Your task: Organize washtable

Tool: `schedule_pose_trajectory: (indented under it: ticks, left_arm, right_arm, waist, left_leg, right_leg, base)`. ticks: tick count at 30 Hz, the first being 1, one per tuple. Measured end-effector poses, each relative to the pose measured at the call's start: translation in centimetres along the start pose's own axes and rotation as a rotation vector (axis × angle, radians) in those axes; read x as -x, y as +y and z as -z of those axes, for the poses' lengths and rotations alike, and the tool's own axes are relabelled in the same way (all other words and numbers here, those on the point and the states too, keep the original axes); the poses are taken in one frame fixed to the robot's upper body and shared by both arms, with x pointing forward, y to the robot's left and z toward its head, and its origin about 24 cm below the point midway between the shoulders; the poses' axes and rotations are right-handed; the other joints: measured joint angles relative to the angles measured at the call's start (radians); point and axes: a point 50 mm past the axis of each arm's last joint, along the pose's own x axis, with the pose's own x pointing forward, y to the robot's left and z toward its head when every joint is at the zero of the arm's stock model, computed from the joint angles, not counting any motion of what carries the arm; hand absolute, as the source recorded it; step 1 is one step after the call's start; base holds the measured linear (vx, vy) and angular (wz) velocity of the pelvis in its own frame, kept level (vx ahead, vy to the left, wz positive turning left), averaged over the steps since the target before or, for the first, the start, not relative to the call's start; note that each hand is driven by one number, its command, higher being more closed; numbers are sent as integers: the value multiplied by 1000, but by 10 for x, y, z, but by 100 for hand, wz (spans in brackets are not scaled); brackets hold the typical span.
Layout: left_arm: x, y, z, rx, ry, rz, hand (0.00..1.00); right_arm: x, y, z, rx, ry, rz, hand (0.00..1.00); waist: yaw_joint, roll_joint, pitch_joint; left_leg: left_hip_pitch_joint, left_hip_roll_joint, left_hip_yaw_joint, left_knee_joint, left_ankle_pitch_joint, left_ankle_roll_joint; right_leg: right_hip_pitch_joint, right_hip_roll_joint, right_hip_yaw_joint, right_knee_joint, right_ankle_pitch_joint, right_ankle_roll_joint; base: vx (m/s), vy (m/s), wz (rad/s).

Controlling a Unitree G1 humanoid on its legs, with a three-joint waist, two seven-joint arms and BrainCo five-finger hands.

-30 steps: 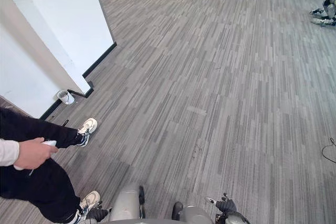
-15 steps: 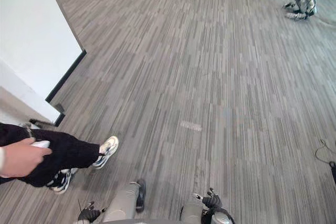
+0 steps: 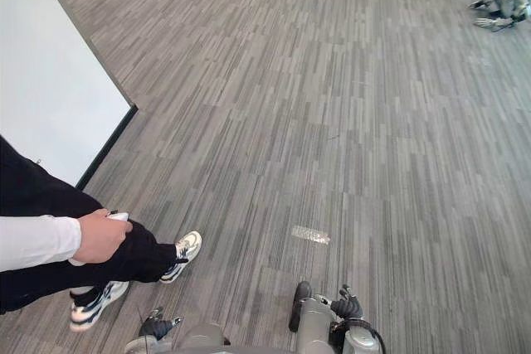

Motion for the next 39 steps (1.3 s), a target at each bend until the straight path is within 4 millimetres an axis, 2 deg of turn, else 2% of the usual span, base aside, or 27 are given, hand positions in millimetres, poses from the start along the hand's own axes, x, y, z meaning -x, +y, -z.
schedule_pose_trajectory:
  ticks: [1,2,3,4,6,8,10,12,13,14,15,17,20,23,26,35,39]
  left_arm:
    - [0,-1,0,2,-1,4,0]
    - [0,-3,0,21,-1,4,0]
    - [0,-2,0,23,-2,3,0]
    - [0,-1,-1,25,-4,-1,0]
    - [0,-2,-1,26,-8,-3,0]
    - [0,-1,-3,26,-18,-4,0]
    - [0,1,-4,23,-24,-10,0]
    - [0,4,-4,15,-26,-17,0]
    - [0,4,-4,15,-24,-17,0]
    - [1,4,0,6,-14,-21,0]
    - [0,10,1,-4,-9,-35,0]
    - [1,21,6,-20,7,-61,0]
    - [0,24,5,-43,5,-63,0]
    - [-1,21,2,-79,-7,-47,0]
    - [-1,17,-2,-119,-29,-24,0]
    - [0,13,-2,-138,-50,2,0]
    - [0,17,1,-125,-42,-4,0]
  right_arm:
    - [0,-1,1,1,4,3,0]
    - [1,-2,2,6,8,4,0]
    - [1,-3,2,6,7,5,0]
    - [1,-2,2,6,8,4,0]
    - [2,-3,7,3,24,9,0]
    - [2,-3,10,4,39,10,0]
    - [1,-2,9,4,42,7,0]
    - [2,0,12,4,51,3,0]
    - [2,-1,13,8,54,4,0]
    - [1,-3,13,33,58,0,0]
    - [1,0,15,46,72,-11,0]
    - [4,9,23,53,92,-38,0]
    - [4,13,25,58,110,-49,0]
    - [4,12,25,64,110,-48,0]
    - [4,9,28,70,124,-42,0]
    - [4,6,30,79,141,-36,0]
    - [5,7,34,79,160,-40,0]
  waist:
    - [-4,6,-3]
    - [2,11,-4]
    - [2,13,-5]
    - [1,19,-9]
    - [-3,13,-6]
    - [1,11,-7]
    - [1,5,-3]
    - [-1,-10,-2]
    - [0,-10,-2]
    - [2,4,-8]
    - [4,-24,-9]
    - [1,-61,-29]
    - [-1,-78,-41]
    - [-3,-85,-47]
    - [-5,-80,-56]
    - [-3,-71,-72]
    - [-1,-87,-85]
  left_leg:
    - [-34,12,-28,126,59,-6]
    - [-115,52,-46,327,145,-17]
    - [-131,60,-45,360,145,-18]
    - [-185,85,-35,458,135,-14]
    - [-225,89,-32,471,133,-11]
    - [-255,100,-29,406,130,-8]
    - [-269,119,-27,247,130,-8]
    - [-251,109,-37,21,137,-5]
    - [-239,101,-44,-40,143,-10]
    - [-209,85,-57,-130,193,-32]
    - [-197,60,-35,-136,189,-16]
    - [-203,15,-11,-117,170,11]
    - [-213,-22,15,-89,143,37]
    - [-212,-41,24,-108,145,42]
    - [-197,-65,32,-166,173,56]
    - [-165,-66,35,-224,197,51]
    - [-152,-67,44,-245,202,51]
  right_leg:
    - [40,14,-6,3,-38,-7]
    - [93,44,-8,-33,-50,-25]
    - [103,51,-6,-42,-51,-28]
    - [149,69,-5,-83,-52,-29]
    - [212,71,-5,-138,-52,-29]
    - [246,71,2,-171,-52,-28]
    - [259,63,12,-179,-59,-11]
    - [258,30,25,-160,-79,31]
    - [256,21,29,-149,-86,45]
    - [239,13,51,-117,-104,78]
    - [235,-9,72,-111,-110,94]
    - [244,-48,95,-146,-98,115]
    - [259,-77,118,-202,-68,154]
    - [257,-92,129,-234,-45,163]
    - [258,-109,134,-271,-25,171]
    - [269,-100,138,-304,-8,157]
    - [277,-101,143,-322,-2,150]
  base:
    - [546,-288,-9]
    - [509,-259,-14]
    - [356,-146,-27]
    - [272,-85,-14]
    - [284,-60,-8]
    - [229,26,-9]
    - [155,139,-8]
    - [98,227,-1]
    - [100,298,-6]
    - [66,298,-16]
    - [72,277,-17]
    - [110,242,-8]
    - [82,225,-14]
    - [10,108,-11]
    - [-4,37,-3]
    - [12,-16,-3]
    - [0,-2,-6]
